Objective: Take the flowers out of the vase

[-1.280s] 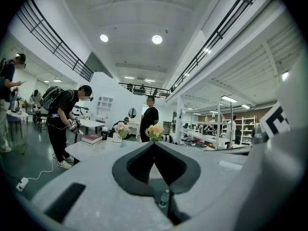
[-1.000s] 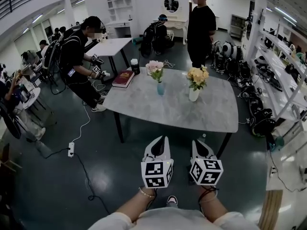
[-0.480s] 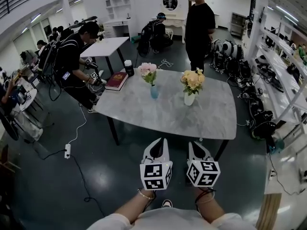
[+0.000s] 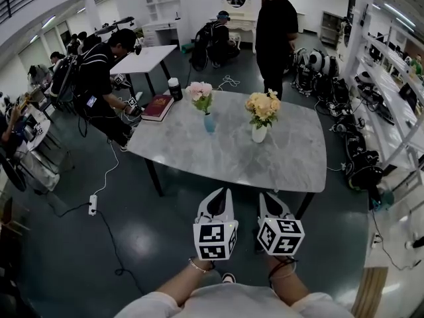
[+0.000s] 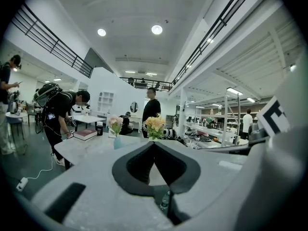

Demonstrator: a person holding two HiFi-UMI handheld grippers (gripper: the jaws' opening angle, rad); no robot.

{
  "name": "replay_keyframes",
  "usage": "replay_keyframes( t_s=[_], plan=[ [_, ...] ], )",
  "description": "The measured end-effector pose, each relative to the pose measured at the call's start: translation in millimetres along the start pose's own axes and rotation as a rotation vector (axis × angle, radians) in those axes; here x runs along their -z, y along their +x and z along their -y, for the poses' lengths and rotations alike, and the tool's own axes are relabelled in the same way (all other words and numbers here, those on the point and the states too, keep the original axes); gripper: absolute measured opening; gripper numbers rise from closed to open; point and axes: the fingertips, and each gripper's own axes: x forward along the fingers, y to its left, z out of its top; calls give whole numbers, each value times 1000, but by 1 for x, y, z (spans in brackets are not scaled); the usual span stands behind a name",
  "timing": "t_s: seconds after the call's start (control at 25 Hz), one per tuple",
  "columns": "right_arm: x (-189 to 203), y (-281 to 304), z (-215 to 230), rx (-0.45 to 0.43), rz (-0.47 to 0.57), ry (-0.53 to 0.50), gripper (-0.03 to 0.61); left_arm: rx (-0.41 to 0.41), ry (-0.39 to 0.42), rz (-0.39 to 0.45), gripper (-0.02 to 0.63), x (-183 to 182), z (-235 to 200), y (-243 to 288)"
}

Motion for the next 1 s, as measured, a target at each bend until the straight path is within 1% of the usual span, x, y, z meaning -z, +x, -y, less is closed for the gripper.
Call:
replay_keyframes(
  t_s=[0.12, 0.48, 0.6, 0.92, 1.0],
  plan=[
    [-3, -2, 1, -5, 8, -1, 5, -6, -3, -2, 2, 1, 2, 2],
    [-4, 12, 15, 29, 20, 28, 5, 6, 2, -14, 2, 5, -4, 19],
    [-8, 24, 16, 24, 26, 62, 5, 7, 5, -24, 2, 8, -13, 31],
    [-30, 65, 19, 33, 32, 39, 5, 21, -40, -16, 2, 2, -38, 75],
    [-36, 78, 22, 42, 33, 30, 5, 39, -50, -24, 2, 0, -43, 89]
  ],
)
